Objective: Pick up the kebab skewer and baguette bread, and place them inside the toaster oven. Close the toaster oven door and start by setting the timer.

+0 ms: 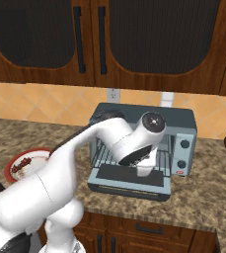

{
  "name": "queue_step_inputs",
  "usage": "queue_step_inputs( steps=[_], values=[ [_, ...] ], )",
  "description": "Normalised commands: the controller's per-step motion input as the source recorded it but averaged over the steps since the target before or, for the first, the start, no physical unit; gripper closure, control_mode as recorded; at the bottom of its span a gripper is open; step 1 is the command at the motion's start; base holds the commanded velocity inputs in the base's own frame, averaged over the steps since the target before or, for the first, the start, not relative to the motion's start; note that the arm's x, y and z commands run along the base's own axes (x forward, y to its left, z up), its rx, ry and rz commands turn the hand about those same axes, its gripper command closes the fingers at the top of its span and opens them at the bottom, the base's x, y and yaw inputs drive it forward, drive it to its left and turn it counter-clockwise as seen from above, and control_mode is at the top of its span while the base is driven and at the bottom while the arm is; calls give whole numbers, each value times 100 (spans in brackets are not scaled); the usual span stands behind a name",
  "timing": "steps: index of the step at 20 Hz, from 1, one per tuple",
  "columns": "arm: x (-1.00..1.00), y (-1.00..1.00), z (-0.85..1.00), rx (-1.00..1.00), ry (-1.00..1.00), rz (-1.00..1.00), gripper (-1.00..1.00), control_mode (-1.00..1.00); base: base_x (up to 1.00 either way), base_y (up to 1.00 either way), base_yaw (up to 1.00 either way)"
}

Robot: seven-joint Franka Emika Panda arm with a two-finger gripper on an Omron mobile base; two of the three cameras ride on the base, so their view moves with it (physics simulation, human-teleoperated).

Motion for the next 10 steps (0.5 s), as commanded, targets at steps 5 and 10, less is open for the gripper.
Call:
queue_step_inputs(
  steps=[5, 10],
  values=[
    [-43, 92, 20, -12, 10, 34, -100, -100, 0, 0, 0],
    [-30, 91, 12, -12, 9, 35, -100, -100, 0, 0, 0]
  ],
)
